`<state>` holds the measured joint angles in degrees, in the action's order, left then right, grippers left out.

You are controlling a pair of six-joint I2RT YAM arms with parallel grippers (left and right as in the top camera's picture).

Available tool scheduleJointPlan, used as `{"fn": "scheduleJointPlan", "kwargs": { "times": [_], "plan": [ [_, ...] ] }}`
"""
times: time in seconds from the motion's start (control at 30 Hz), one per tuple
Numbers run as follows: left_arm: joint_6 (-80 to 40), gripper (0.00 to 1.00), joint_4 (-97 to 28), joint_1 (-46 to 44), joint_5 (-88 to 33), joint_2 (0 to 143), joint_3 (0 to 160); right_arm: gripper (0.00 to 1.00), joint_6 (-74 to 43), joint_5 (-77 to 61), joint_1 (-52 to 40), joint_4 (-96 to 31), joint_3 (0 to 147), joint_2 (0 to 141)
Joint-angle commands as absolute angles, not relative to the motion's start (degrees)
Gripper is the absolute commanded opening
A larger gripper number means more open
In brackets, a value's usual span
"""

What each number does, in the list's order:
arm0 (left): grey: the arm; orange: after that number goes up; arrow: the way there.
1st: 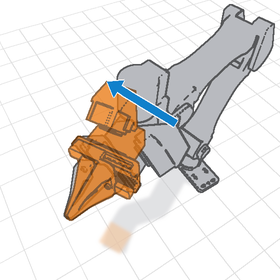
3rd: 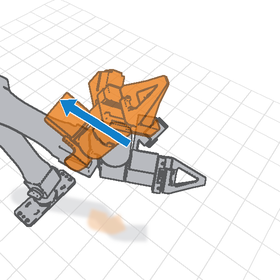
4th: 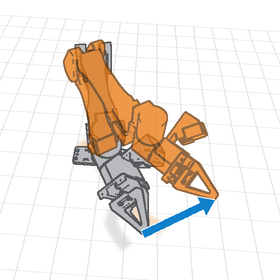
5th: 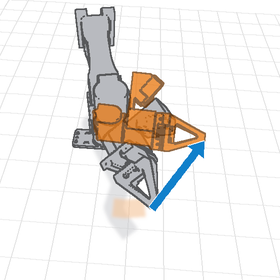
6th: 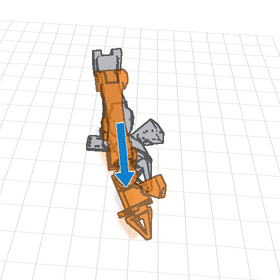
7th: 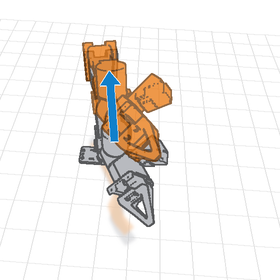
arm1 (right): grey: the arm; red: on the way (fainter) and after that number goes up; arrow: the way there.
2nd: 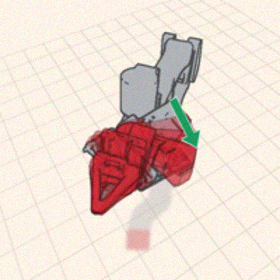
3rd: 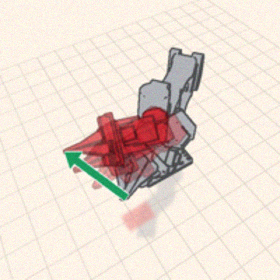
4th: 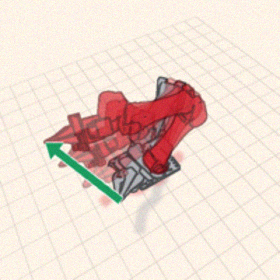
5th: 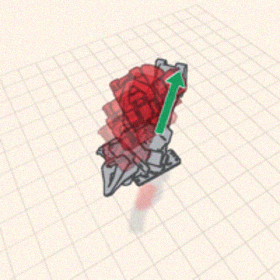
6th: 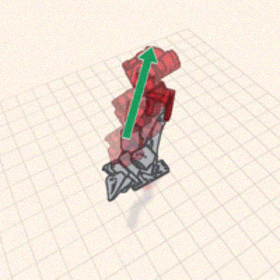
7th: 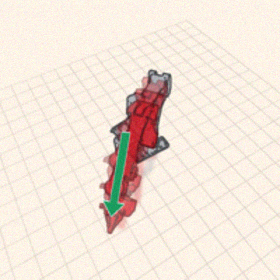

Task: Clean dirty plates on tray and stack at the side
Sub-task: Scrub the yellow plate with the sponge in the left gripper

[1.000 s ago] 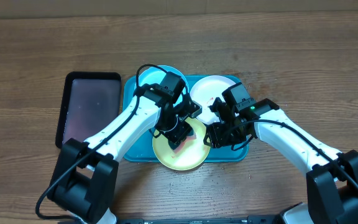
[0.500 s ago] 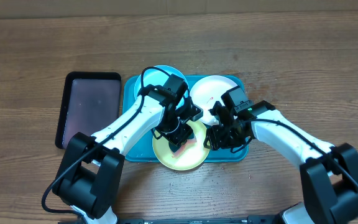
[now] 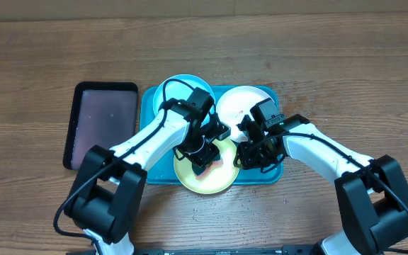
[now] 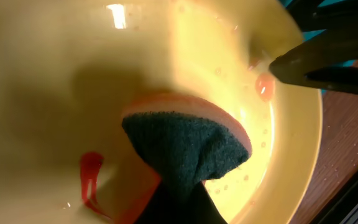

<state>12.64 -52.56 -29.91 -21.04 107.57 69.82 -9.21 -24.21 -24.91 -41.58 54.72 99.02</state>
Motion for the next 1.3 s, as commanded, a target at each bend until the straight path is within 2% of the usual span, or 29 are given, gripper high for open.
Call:
{"fn": "scheduleJointPlan", "kwargs": {
  "times": [0.0,0.47,0.67,0.83,0.9,1.27],
  "plan": [
    [14.06,0.04,-52.42,-30.15,-21.17,108.68,69.32,0.29,-9.19,-24.73,-25.19,-41.43,54.41,98.94],
    [-9.47,0.04,-52.25,-30.02,7.14,108.73,70.17,0.27,-9.19,-24.51,-25.19,-41.89,54.41,98.94],
    [-9.43,0.04,-56.58,-30.04,5.80,108.53,76.99,0.26,-9.19,-24.51,-25.19,-42.48,54.41,98.94],
    [-1.15,0.04,-59.53,-30.50,-10.15,108.53,82.02,0.27,-9.17,-24.53,-25.19,-42.52,54.41,98.94],
    [2.26,0.04,-59.72,-30.96,-13.67,108.55,81.65,0.27,-9.17,-24.51,-25.19,-42.50,54.41,98.94],
    [11.86,0.04,-57.67,-35.31,-17.10,108.64,72.53,0.27,-9.17,-24.53,-25.19,-42.50,54.43,98.94]
  ]
}}
